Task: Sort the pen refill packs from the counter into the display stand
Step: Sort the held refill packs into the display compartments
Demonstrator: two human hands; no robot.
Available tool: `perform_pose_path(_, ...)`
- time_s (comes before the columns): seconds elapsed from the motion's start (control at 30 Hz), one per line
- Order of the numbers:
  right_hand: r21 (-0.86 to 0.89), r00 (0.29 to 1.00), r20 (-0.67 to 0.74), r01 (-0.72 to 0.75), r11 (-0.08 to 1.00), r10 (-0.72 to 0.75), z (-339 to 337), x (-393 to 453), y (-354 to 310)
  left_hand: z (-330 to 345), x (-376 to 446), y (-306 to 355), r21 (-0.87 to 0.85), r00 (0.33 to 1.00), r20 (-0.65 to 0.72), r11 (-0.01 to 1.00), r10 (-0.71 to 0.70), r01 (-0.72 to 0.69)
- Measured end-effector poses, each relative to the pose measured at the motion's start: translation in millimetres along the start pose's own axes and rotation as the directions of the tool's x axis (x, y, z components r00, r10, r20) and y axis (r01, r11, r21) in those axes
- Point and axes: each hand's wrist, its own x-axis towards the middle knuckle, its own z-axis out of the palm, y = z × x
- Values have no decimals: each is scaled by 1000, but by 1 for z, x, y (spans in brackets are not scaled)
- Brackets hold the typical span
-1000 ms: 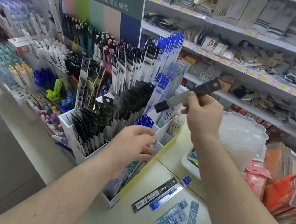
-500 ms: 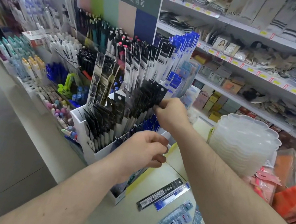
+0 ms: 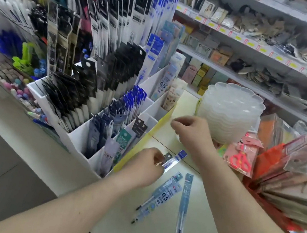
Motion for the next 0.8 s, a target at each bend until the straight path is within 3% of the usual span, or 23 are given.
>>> perform_pose_path(0.1,-145,977,-46,-213,966,208,-3,-20,70,26,24,-23,283,1000,22,959,-21,13)
perform_pose_path(0.2,-411,920,-72,-379,829,385,-1,-40,128,47,45,-34,514,1000,26,858,5,-18)
perform_pose_path(0.27,-521,895,-86,-415,746,438,3,-53,153,58,54,-35,617,998,20,785,57,-58)
perform_pose_path(0.37,-615,894,-99,-400,680,436,7,-62,163,67,59,-32,674,996,32,734,86,-85)
perform_pose_path(0.47,-654,880,-110,-414,633,462,6,-62,162,67,57,-35,626,999,27,778,34,-43)
perform_pose_path(0.57,-565,857,-119,-473,676,501,5,-65,163,60,54,-39,608,1000,29,794,-3,-15)
perform_pose_path(0.73,-100,818,-104,-574,812,565,27,-67,154,53,41,-48,622,993,92,783,-67,-5)
perform_pose_path(0.8,-59,819,-96,-572,818,565,40,-70,146,52,37,-50,615,992,91,788,-90,15)
